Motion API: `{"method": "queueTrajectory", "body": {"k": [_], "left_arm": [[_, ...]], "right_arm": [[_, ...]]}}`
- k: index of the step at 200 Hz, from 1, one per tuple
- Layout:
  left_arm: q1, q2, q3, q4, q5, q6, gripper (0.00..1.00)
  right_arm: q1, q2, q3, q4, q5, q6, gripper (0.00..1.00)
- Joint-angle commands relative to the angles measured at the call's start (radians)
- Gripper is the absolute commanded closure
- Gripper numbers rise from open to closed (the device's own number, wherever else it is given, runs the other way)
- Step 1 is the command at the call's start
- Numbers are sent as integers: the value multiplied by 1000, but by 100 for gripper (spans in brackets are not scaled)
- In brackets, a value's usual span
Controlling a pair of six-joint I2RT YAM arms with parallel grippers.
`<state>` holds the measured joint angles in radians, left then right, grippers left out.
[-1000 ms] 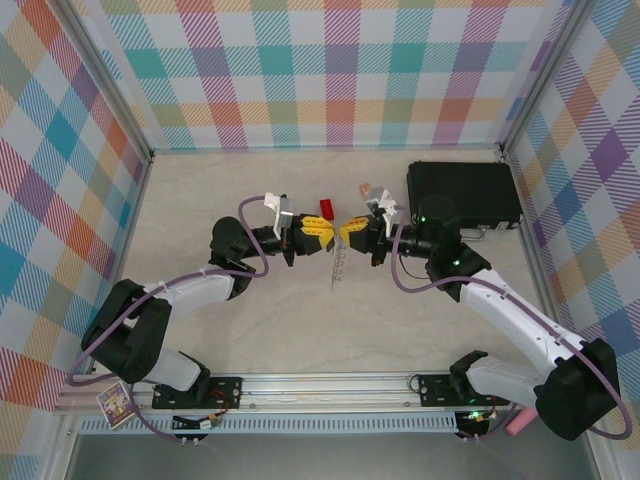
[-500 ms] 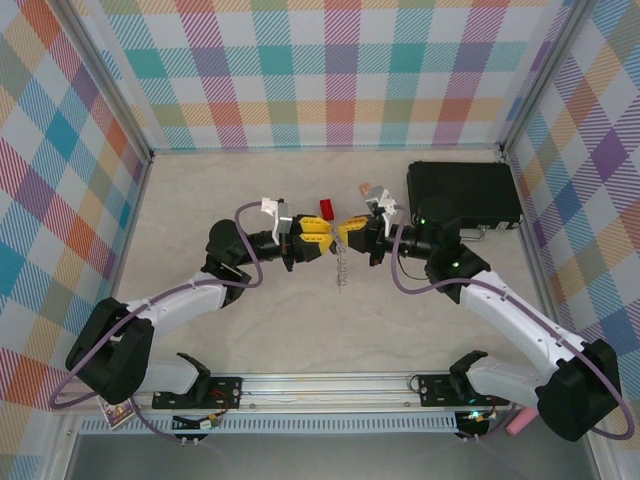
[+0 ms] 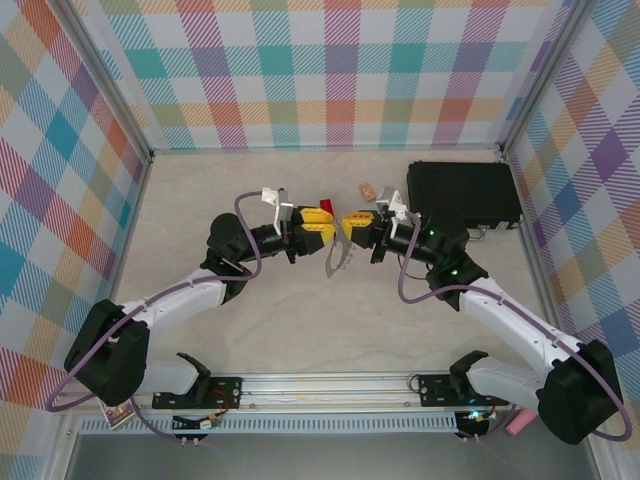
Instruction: Put the keys on the keyring
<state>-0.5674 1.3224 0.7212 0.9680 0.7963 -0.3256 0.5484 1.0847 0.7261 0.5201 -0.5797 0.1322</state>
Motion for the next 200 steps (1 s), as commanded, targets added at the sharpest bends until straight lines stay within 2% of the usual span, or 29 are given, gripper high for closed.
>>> {"method": "queueTrajectory", "body": {"k": [1,65,110,138,163,174,185,200], "left_arm": [[-8,15,41,-23,-10,0,67],[-7,74,48,99,27,-81,71],[-7,93,48,165,42,-111,82],[-8,100,42,197,52,-113,100],[-8,93,35,195,56,-101,100],[-8,85,34,177,56,-86,100],[-8,75,35,146,61,-64,100],[-5,51,40,72,57,-20,100]], "right_arm": [[-3,8,-5,141,-63,30,100],[-4,18,-2,148,-101,38,100],[-4,21,1,140,-118,38,100],[-3,30,4,141,-128,44,100],[-4,31,6,123,-128,40,100],[-4,28,9,88,-125,32,97],[-4,20,9,59,-117,21,86],[-3,3,12,11,-103,1,86]]}}
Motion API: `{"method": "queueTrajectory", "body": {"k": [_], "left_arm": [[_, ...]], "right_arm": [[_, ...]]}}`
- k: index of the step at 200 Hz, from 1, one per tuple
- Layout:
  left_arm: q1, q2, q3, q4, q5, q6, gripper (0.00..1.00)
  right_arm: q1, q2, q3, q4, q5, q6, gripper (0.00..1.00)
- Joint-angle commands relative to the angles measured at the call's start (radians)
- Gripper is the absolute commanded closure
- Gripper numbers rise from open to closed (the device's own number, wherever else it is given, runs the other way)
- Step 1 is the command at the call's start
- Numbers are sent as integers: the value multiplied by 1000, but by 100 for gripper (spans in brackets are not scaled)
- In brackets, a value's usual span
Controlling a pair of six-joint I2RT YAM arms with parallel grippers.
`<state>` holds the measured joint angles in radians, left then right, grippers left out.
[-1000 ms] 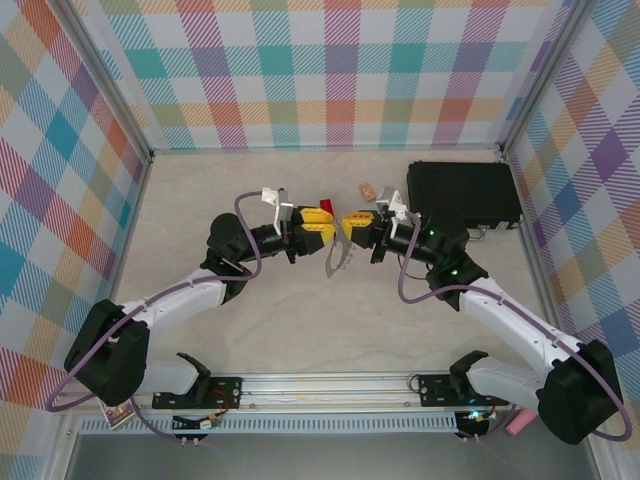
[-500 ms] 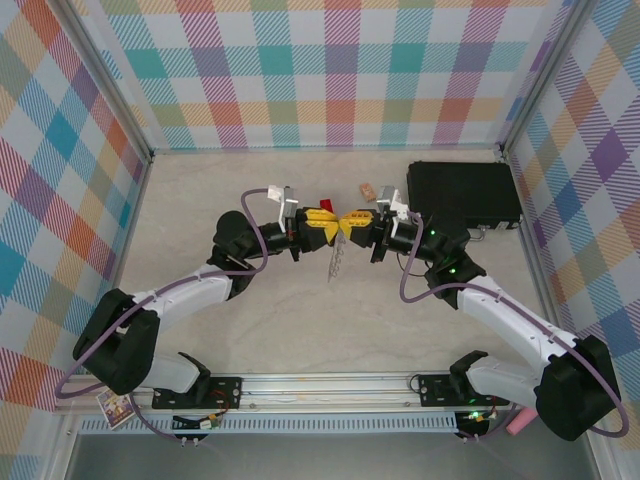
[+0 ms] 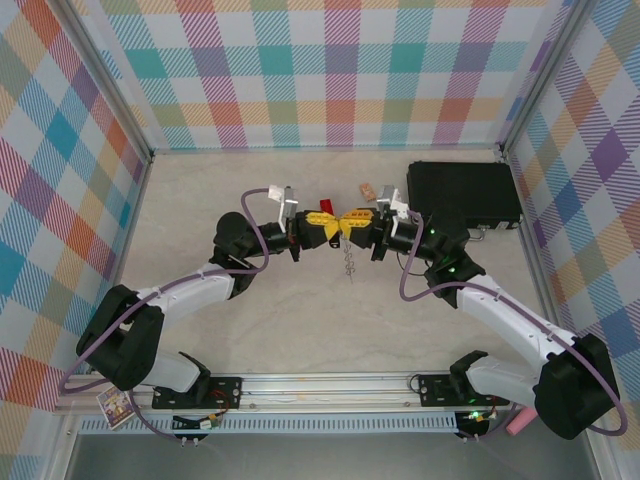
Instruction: Put the keys on the keyring
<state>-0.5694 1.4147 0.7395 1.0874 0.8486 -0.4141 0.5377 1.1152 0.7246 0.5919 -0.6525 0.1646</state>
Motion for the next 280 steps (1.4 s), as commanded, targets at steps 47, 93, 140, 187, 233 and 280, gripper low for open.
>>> {"method": "queueTrajectory", "body": {"k": [47,93,140,187,233,280], "left_arm": [[-3,-189,105,-604,-53,355,100],[-3,-266,242,-1169,-148,652,100],[-3,-260,384,-1631,-242,920,100],[-10,-262,417,-1742,-289,1012,100],[-29,-260,417,-1763,-317,1033,100],[-34,-251,432,-1771,-325,1036,100]], "right_arm": [[8,-116,-14,-203,99,-112,69],[7,-126,26,-347,123,-173,65],[8,-19,194,-573,-49,-203,61],[56,100,321,-751,-95,-301,61],[126,206,413,-884,-86,-387,63],[152,261,443,-958,-102,-427,64]]}}
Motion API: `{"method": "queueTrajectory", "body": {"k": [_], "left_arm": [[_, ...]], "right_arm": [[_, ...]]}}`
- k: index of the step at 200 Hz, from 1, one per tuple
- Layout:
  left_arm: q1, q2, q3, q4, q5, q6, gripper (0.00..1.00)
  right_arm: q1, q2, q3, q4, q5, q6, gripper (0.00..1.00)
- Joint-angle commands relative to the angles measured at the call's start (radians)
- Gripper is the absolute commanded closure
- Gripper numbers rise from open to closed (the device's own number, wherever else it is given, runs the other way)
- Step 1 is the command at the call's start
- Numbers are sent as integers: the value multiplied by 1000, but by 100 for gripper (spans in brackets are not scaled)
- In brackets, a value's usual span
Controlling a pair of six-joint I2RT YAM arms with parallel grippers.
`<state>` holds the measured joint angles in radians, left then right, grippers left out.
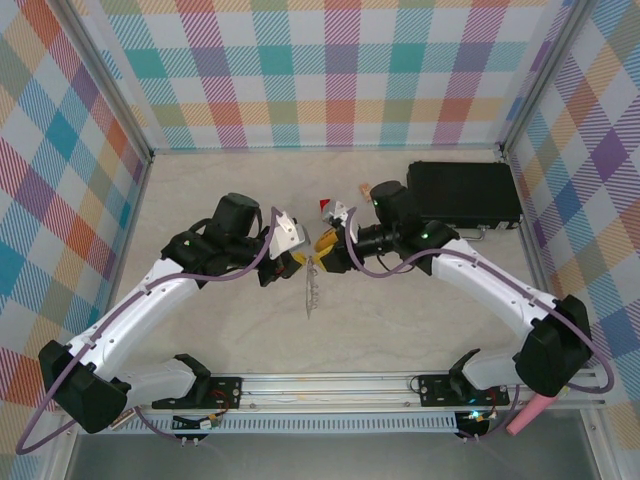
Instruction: Put the keys on the keyring
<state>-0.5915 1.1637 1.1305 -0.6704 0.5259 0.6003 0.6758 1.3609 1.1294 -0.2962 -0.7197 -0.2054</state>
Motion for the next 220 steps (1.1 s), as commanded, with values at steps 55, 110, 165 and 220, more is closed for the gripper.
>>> {"method": "queueTrajectory", "body": {"k": [55,110,165,220], "left_arm": [[-20,3,43,-11,5,22,100],[-26,10,46,-10,17,18,100],[-33,19,46,-24,13,25,100],[-34,19,45,-25,7,26,100]], "right_arm": [[27,51,53,-71,-33,-63,64],[45,89,72,-99,-29,-74,68],[48,78,65,-73,-8,-75,79],[47,67,50,-59,-4,-80,100]]}}
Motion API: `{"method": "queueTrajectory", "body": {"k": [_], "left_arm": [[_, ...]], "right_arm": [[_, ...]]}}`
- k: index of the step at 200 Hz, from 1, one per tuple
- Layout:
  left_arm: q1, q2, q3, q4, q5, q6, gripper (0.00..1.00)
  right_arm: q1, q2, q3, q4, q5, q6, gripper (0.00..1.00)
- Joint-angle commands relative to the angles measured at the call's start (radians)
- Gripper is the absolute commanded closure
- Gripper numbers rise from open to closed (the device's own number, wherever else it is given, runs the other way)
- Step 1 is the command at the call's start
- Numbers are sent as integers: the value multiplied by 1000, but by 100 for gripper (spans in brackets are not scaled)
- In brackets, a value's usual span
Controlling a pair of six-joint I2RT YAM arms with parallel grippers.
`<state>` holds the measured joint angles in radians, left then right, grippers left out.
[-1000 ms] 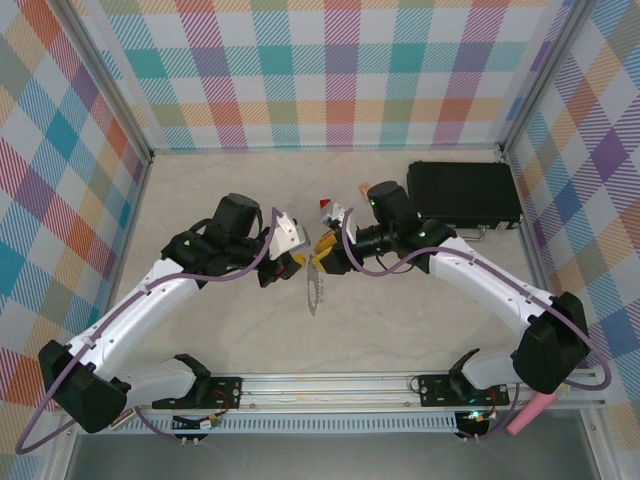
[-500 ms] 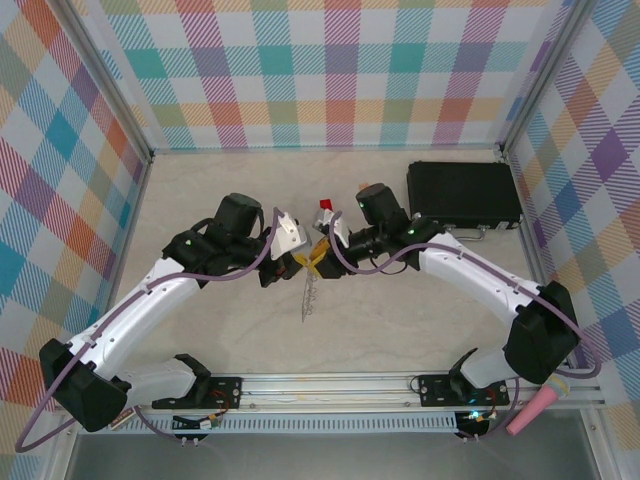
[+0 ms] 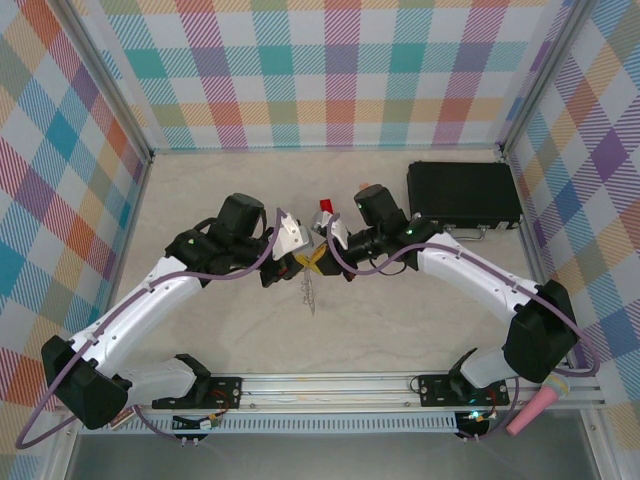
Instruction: Put the keys on the keyring
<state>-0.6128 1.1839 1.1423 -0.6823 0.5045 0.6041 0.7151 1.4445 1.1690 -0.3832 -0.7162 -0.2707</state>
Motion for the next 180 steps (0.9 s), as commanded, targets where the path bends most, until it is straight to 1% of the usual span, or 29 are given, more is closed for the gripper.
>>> {"method": "queueTrajectory", "body": {"k": [1,18,26,34,43,62,82,104,115,143,166,180], "left_arm": [[-13,-1,32,-13,28,22,100],[-13,-6,23,2,25,12,100],[-13,-13,13,16,22,4,97],[-12,-20,2,33,20,-9,93],[-13,-32,-13,56,17,-25,84],[-13,-58,-45,101,20,-56,79],[-13,-81,-85,164,27,-94,78],[-13,-93,-112,225,55,-136,78],[-13,-96,-121,255,64,-156,78],[-13,-111,-128,306,73,-186,77],[-13,-141,-139,360,52,-200,76],[-13,-157,-149,395,34,-205,76]], "right_arm": [[8,-17,10,29,-7,-14,100],[8,-43,-21,80,7,-3,100],[5,-63,-44,119,8,4,100],[3,-84,-70,164,8,15,100],[-3,-111,-101,224,16,34,100],[-16,-170,-174,364,33,77,100],[-29,-221,-237,499,31,121,100],[-36,-251,-280,607,24,165,100],[-39,-260,-295,639,15,206,100],[-42,-273,-325,706,-1,241,100],[-45,-281,-345,763,-6,271,100],[-45,-278,-340,760,-27,277,100]]}}
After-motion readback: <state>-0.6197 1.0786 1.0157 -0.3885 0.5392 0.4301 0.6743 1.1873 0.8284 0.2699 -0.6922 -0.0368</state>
